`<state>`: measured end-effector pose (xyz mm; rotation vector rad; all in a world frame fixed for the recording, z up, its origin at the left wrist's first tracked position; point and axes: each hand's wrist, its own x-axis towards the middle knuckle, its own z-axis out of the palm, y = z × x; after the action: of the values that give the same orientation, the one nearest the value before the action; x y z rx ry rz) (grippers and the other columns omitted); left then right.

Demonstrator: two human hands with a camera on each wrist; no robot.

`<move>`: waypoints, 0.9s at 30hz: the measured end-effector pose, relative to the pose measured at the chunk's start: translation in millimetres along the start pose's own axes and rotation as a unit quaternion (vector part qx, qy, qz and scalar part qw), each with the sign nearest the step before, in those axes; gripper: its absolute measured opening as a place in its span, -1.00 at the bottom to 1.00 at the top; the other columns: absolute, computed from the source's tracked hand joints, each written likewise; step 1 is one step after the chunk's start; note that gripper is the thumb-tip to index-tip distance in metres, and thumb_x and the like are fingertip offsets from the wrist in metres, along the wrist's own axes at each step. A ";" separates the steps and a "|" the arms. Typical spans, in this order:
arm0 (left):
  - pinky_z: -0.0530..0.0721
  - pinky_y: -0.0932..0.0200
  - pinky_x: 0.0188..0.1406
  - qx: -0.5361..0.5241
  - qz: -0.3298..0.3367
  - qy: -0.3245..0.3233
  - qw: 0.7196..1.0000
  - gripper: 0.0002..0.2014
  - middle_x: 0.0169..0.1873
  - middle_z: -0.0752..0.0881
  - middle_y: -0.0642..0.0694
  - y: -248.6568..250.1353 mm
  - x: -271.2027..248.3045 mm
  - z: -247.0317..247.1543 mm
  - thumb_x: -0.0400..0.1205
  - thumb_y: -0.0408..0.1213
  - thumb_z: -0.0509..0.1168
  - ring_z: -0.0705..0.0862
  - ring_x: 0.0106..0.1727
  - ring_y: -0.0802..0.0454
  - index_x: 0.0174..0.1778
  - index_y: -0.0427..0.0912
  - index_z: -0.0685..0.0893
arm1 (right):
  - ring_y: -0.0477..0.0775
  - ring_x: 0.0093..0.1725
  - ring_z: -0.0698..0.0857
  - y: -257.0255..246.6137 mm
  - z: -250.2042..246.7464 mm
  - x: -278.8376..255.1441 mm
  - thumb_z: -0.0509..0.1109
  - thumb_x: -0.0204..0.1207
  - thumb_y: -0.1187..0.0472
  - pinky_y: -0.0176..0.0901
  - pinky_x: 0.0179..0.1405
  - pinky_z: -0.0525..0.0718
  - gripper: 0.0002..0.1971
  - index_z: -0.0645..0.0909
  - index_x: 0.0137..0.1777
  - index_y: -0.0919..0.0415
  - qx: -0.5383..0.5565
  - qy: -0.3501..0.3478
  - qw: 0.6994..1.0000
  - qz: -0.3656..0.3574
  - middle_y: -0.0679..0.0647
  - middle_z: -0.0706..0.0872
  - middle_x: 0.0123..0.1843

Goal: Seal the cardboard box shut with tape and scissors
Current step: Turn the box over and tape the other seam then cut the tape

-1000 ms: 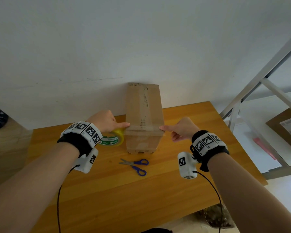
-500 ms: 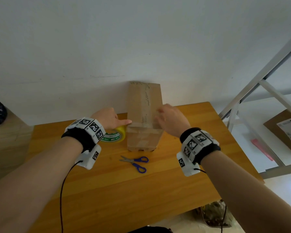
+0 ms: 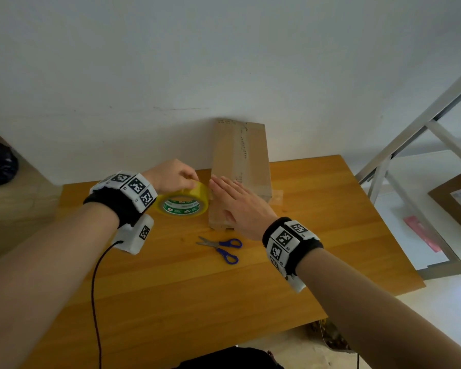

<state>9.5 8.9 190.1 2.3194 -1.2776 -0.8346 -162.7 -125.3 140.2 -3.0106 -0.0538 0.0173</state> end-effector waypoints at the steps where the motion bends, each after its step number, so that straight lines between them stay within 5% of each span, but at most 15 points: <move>1: 0.59 0.28 -0.17 0.003 0.005 -0.001 1.000 -0.74 0.05 0.72 -0.16 -0.7 -0.6 -1.3 0.63 -0.24 0.26 0.65 -0.04 -0.01 0.18 -0.20 0.69 | 0.02 0.69 -0.04 1.2 1.1 -0.1 0.11 0.68 0.21 -0.23 0.59 -0.22 -0.36 -0.10 0.68 0.19 -0.004 0.002 1.000 0.000 0.07 -0.05 0.72; 4: 0.60 0.28 -0.09 0.030 0.001 -0.009 1.000 -0.68 0.15 0.71 -0.14 -1.1 -3.2 -3.1 0.64 -0.17 0.25 0.65 -0.01 0.04 0.27 -0.18 0.65 | -0.01 0.69 -0.07 4.0 2.7 0.7 0.10 0.68 0.26 -0.25 0.58 -0.23 -0.36 -0.13 0.68 0.18 -0.012 0.005 1.000 0.000 0.06 -0.08 0.72; 7: 0.51 0.16 0.21 0.098 -0.017 -0.024 0.995 -0.63 0.27 0.67 -0.11 -6.0 -4.9 1.8 0.64 -0.10 0.24 0.63 0.21 0.00 0.31 -0.19 0.62 | -0.02 0.69 -0.07 5.1 4.3 2.3 0.08 0.69 0.27 -0.25 0.59 -0.21 -0.37 -0.13 0.68 0.18 -0.014 0.007 1.000 -0.012 0.05 -0.09 0.72; 11: 0.44 0.07 0.35 0.060 -0.009 -0.020 0.998 -0.58 0.39 0.56 -0.09 -8.6 -7.9 6.8 0.64 -0.11 0.24 0.52 0.39 -0.05 0.41 -0.14 0.51 | 0.00 0.69 -0.06 8.1 3.8 2.0 0.11 0.67 0.25 -0.20 0.63 -0.16 -0.36 -0.10 0.68 0.19 0.010 0.003 1.000 -0.011 0.06 -0.07 0.72; 15: 0.48 0.03 0.31 0.022 0.004 -0.008 1.000 -0.67 0.31 0.59 -0.04 -12.8 -9.1 5.6 0.62 -0.14 0.28 0.53 0.35 -0.06 0.31 -0.05 0.54 | 0.10 0.65 0.19 4.2 -0.1 -0.7 0.12 0.63 0.24 -0.05 0.63 0.18 -0.43 0.13 0.64 0.27 0.044 0.050 0.998 -0.017 0.17 0.20 0.67; 18: 0.55 0.08 0.19 -0.004 0.012 -0.009 1.000 -0.74 0.13 0.64 0.01 -17.4 -10.8 3.8 0.61 -0.15 0.28 0.61 0.22 -0.03 0.21 -0.03 0.58 | 0.22 0.31 0.62 -6.5 3.5 -6.8 0.12 0.60 0.21 0.00 0.29 0.59 -0.59 0.50 0.39 0.34 -0.001 0.157 0.986 -0.050 0.25 0.62 0.36; 21: 0.62 0.21 -0.10 -0.014 0.021 -0.002 1.000 -0.79 -0.03 0.68 -0.02 -18.5 -11.6 2.3 0.61 -0.14 0.28 0.69 -0.04 0.01 0.15 0.00 0.58 | 0.18 -0.07 0.68 -18.4 18.2 -13.8 0.30 0.54 0.33 -0.05 -0.12 0.67 -0.83 0.55 0.11 0.30 -0.021 0.225 0.968 -0.109 0.22 0.68 0.04; 24: 0.56 0.28 -0.28 -0.013 0.019 0.002 1.000 -0.79 -0.15 0.66 -0.04 -18.2 -11.9 1.5 0.62 -0.14 0.27 0.65 -0.20 0.13 0.16 -0.02 0.58 | 0.14 -0.27 0.63 -21.4 43.8 -19.9 0.51 0.36 0.43 -0.11 -0.42 0.61 -0.73 0.52 -0.03 0.26 -0.006 0.194 0.977 -0.091 0.16 0.66 -0.14; 27: 0.61 0.24 -0.31 -0.003 0.014 -0.009 1.000 -0.79 -0.15 0.67 -0.06 -19.8 -11.6 1.3 0.62 -0.12 0.27 0.69 -0.18 0.01 0.15 -0.02 0.56 | 0.20 -0.19 0.71 -22.6 64.9 -23.5 0.57 0.28 0.45 -0.10 -0.46 0.67 -0.62 0.58 0.08 0.29 0.007 0.093 0.996 0.004 0.18 0.72 -0.08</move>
<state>16.4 29.2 181.6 2.2884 -1.3092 -0.8501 -187.9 -95.3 79.1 -2.9823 -0.0232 -0.2615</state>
